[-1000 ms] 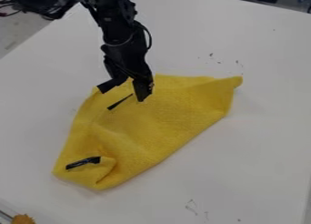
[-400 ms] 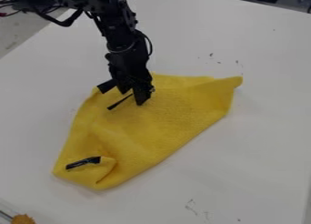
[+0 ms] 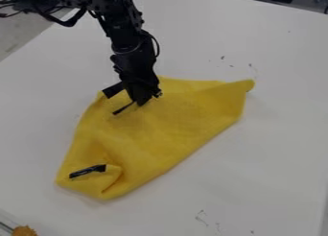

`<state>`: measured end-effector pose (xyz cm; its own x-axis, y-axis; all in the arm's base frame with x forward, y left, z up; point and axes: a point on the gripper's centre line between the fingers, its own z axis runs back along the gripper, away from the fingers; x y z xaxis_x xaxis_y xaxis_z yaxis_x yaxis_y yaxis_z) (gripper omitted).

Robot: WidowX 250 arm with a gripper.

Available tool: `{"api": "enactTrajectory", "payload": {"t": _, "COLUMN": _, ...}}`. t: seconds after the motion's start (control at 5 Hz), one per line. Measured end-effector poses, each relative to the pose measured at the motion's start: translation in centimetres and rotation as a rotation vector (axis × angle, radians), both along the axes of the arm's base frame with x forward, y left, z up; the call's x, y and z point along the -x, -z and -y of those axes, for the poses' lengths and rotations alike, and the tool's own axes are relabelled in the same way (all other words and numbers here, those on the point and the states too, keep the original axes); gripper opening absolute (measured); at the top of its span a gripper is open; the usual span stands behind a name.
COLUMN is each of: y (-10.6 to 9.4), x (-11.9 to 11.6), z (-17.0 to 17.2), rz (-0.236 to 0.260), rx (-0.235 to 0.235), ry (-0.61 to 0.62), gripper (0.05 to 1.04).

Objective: Unfold the cloth from top left to bottom right

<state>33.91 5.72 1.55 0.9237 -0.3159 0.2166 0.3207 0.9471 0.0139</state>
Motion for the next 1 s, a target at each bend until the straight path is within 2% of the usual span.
{"api": "enactTrajectory", "payload": {"t": 0.2, "y": -0.2, "x": 0.0, "z": -0.2, "rz": -0.017, "rx": -0.013, "ry": 0.004, "gripper": 0.060}}
{"api": "enactTrajectory", "payload": {"t": 0.4, "y": -2.7, "x": -0.5, "z": -0.4, "rz": 0.010, "rx": -0.081, "ry": 0.008, "gripper": 0.054}}
{"api": "enactTrajectory", "payload": {"t": 0.6, "y": -5.5, "x": -0.6, "z": 1.0, "rz": 0.044, "rx": -0.143, "ry": 0.020, "gripper": 0.054}}
{"api": "enactTrajectory", "payload": {"t": 0.8, "y": -7.4, "x": -0.2, "z": 2.5, "rz": 0.078, "rx": -0.169, "ry": -0.001, "gripper": 0.054}}
{"api": "enactTrajectory", "payload": {"t": 1.0, "y": -8.8, "x": 1.6, "z": 4.9, "rz": 0.088, "rx": -0.176, "ry": -0.050, "gripper": 0.054}}
